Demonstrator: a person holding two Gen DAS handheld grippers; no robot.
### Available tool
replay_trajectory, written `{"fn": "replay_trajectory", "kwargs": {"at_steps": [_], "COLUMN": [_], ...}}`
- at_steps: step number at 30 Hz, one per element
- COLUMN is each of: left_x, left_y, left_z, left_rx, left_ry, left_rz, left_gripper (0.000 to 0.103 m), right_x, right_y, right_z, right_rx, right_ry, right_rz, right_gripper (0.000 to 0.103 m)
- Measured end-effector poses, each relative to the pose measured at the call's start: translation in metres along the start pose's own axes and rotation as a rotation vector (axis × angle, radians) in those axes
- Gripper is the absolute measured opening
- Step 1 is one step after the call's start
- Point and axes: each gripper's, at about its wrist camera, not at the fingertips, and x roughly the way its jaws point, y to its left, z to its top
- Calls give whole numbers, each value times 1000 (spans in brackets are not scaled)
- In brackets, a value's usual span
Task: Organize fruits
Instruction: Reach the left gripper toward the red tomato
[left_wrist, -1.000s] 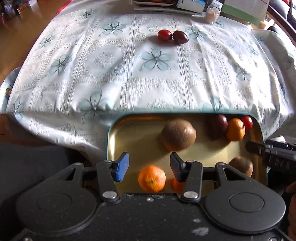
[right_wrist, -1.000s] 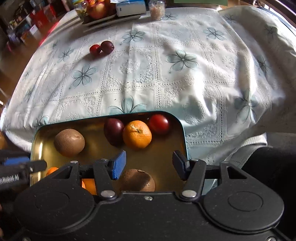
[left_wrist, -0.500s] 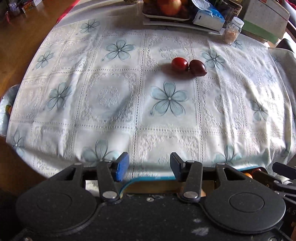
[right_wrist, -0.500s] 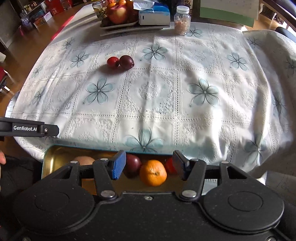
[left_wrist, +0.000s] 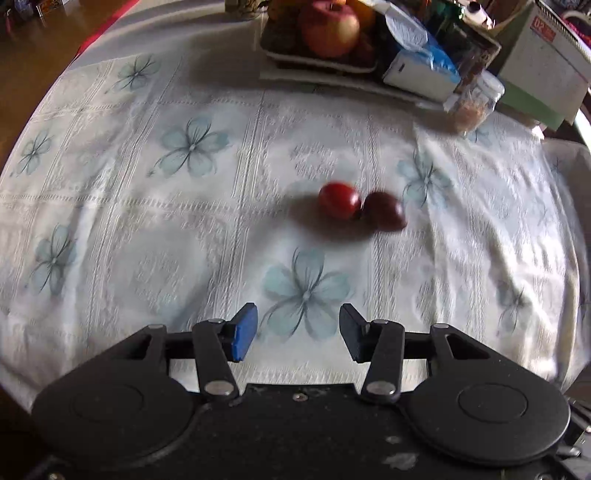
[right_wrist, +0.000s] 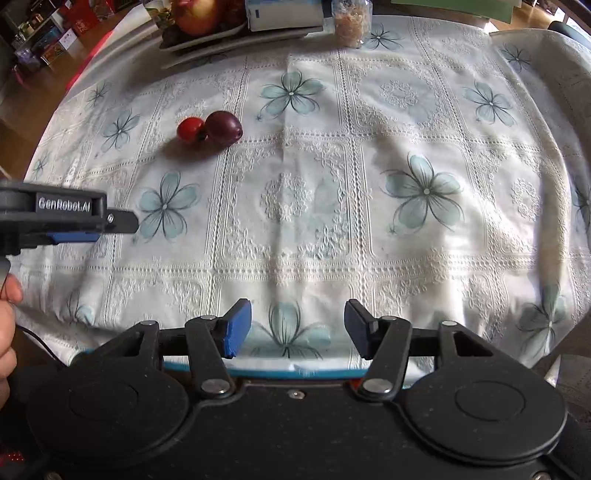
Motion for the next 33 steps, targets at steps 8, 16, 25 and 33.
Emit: {"fn": "replay_trajectory", "kwargs": {"at_steps": [8, 16, 25, 33], "left_x": [16, 52, 75, 63], "left_y": [-18, -21, -26, -8], "left_z": [48, 80, 85, 79], "left_rx": [12, -58, -73, -76], "left_ry": [-98, -62, -9, 12], "left_rz": [-33, -46, 21, 8], "left_gripper": [50, 50, 56, 61], "right_x": [9, 18, 22, 31], "right_y": [1, 3, 12, 7], "right_z": [30, 36, 30, 25], "right_rx": [19, -5, -59, -57], "right_ry": [-86, -140, -142, -126], "right_rz": [2, -9, -14, -42], "right_gripper": [62, 62, 62, 62]}}
